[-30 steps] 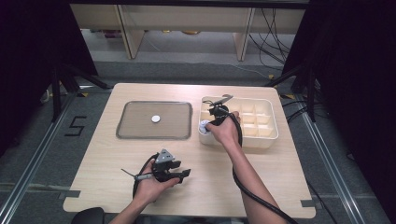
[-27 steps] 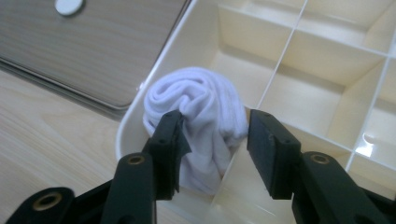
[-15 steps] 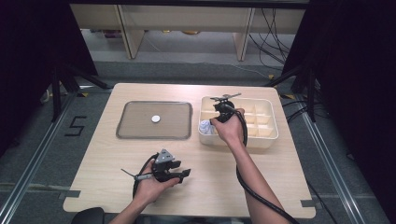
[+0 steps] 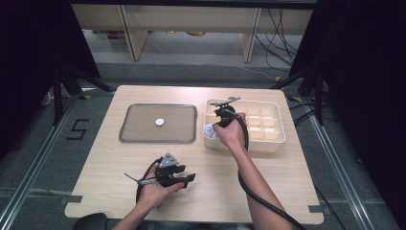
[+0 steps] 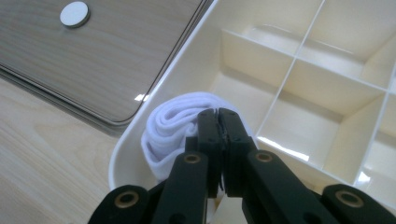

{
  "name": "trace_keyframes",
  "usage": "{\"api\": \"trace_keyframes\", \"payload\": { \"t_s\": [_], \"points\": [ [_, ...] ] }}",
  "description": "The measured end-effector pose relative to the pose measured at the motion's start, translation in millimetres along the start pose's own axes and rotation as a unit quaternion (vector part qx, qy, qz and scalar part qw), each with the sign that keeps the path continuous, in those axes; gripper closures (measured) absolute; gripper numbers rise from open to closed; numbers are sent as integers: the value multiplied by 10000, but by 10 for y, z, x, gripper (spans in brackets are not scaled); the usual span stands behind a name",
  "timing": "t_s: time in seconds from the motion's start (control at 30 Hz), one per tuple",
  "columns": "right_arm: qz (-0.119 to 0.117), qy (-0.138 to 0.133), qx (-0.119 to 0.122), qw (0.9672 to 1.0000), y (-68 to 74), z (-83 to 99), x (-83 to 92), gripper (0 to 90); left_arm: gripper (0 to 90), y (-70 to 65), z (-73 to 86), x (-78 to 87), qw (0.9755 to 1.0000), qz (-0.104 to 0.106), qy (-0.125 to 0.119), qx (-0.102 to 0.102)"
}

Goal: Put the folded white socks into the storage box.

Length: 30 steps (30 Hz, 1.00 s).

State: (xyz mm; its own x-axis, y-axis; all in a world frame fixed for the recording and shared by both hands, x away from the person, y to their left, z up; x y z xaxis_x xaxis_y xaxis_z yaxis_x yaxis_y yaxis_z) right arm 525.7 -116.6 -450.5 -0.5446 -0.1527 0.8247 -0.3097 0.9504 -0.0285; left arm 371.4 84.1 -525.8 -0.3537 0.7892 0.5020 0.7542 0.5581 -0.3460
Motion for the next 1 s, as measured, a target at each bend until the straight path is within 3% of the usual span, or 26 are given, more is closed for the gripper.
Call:
{"api": "trace_keyframes", "payload": {
  "t_s": [0.13, 0.2, 0.3, 0.43, 0.5, 0.57, 0.6, 0.63, 0.67, 0.73, 0.77, 0.83, 0.87, 0.93, 0.97, 1.0],
  "points": [
    [21, 11, 159, 9999, 16, 32, -38, 900, 436, -2, 1, -1, 10000, -25, 1, -3],
    [58, 128, 63, 9999, 39, 68, -74, 900, 436, -2, -1, 5, 10000, 8, -6, -6],
    [3, 83, 143, 9999, 3, 71, -59, 900, 437, -2, 0, 2, 10000, -34, -41, 17],
    [91, -359, 104, 9993, 29, -11, 139, 863, 436, 0, 3, 0, 10000, -19, -1, -16],
    [11, -514, 143, 9986, 51, -55, 193, 807, 436, 11, 0, 3, 9999, -69, -1, -104],
    [-145, -607, 132, 9980, 111, -80, 217, 793, 436, 10, 3, 2, 10000, -44, -5, -51],
    [-167, -582, 163, 9980, 142, -78, 213, 793, 436, 28, -2, 8, 9999, -103, 4, -126],
    [-182, -500, 266, 9982, 155, -68, 173, 792, 436, 23, -1, 7, 9999, 15, 38, -139],
    [-196, -397, 302, 9986, 163, -51, 134, 792, 436, -1, 6, 1, 10000, 10, -9, 35],
    [-124, -311, 303, 9990, 169, -22, 65, 812, 437, 4, 7, 7, 10000, -24, 5, 13],
    [-263, -230, 267, 9990, 167, -7, 47, 832, 436, 6, 8, 6, 10000, -3, 6, 21],
    [-291, -250, 266, 9989, 153, 3, 15, 859, 436, 9, 7, 6, 10000, 15, 25, 9],
    [-48, -213, 354, 9991, 144, 39, -38, 885, 436, 2, 8, -1, 10000, -15, -13, 22],
    [-216, -199, 356, 9989, 152, 51, -47, 895, 436, 7, 8, 0, 10000, 17, 24, 8],
    [-81, -182, 358, 9992, 161, 54, -48, 897, 436, 6, 7, -6, 10000, -4, -7, 7],
    [-196, -148, 312, 9992, 167, 55, -48, 898, 436, 4, 6, -4, 10000, -1, 10, 3]
  ]
}}
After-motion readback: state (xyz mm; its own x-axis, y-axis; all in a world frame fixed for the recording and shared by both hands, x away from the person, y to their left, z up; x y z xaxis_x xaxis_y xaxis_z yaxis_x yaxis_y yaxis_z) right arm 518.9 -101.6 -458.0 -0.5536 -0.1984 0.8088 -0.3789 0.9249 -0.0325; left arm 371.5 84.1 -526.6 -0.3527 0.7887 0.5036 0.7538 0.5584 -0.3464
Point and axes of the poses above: each handheld gripper's, and its own axes: x roughly backward along the jaws, z roughly out of its underside, y roughly to its left, the point moved 2 cm from there along -x, roughly forward along the jaws, and after that the axes turned 11 degrees about z, right-handed, at the moved point
